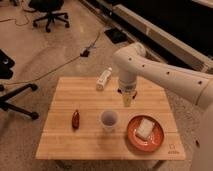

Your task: Place the pepper in the ceramic bowl

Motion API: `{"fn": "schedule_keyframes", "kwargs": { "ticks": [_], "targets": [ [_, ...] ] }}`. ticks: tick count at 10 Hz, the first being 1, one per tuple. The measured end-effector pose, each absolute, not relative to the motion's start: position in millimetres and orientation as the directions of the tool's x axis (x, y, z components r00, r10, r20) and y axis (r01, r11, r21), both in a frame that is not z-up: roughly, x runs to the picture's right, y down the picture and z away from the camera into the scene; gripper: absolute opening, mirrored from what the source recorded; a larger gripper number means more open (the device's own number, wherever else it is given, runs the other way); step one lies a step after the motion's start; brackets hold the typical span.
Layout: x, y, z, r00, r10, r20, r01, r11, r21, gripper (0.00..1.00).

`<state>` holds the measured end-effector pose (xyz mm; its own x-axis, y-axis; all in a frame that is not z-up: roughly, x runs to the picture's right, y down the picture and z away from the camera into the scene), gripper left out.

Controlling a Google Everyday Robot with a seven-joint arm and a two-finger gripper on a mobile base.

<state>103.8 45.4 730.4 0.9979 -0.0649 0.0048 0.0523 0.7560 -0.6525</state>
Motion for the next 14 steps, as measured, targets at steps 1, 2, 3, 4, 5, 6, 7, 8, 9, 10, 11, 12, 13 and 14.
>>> {"fn": "schedule_keyframes", "kwargs": {
  "ticks": [1, 2, 3, 4, 5, 6, 7, 8, 9, 10, 11, 12, 13, 14],
  "targets": [
    [103.3, 46.0, 730.0, 0.998, -0.066, 0.004, 0.053, 0.756, -0.652, 0.59],
    [101.3, 43.7, 730.6, 0.998, -0.069, 0.004, 0.055, 0.759, -0.648, 0.59],
    [95.9, 42.9, 730.7, 0.997, -0.074, 0.007, 0.061, 0.758, -0.65, 0.59],
    [95.8, 42.8, 729.7, 0.997, -0.076, 0.004, 0.061, 0.758, -0.65, 0.59],
    [97.0, 43.0, 728.0, 0.997, -0.077, 0.0, 0.058, 0.758, -0.65, 0.59],
    [96.1, 43.7, 726.4, 0.997, -0.079, -0.002, 0.059, 0.758, -0.65, 0.59],
    [94.2, 44.1, 725.6, 0.997, -0.082, -0.001, 0.062, 0.758, -0.649, 0.59],
    [92.0, 44.5, 724.9, 0.996, -0.084, 0.0, 0.064, 0.759, -0.648, 0.59],
    [91.5, 44.5, 724.1, 0.996, -0.085, -0.001, 0.064, 0.76, -0.647, 0.59],
    [91.4, 45.2, 723.1, 0.996, -0.086, -0.003, 0.064, 0.76, -0.647, 0.59],
    [90.2, 47.5, 720.8, 0.996, -0.091, -0.004, 0.067, 0.76, -0.647, 0.59],
    [89.6, 48.0, 720.3, 0.996, -0.092, -0.006, 0.066, 0.761, -0.646, 0.59],
    [88.6, 47.9, 720.8, 0.995, -0.095, -0.006, 0.069, 0.762, -0.644, 0.59],
    [85.7, 48.5, 719.3, 0.995, -0.097, -0.002, 0.073, 0.763, -0.642, 0.59]
  ]
}}
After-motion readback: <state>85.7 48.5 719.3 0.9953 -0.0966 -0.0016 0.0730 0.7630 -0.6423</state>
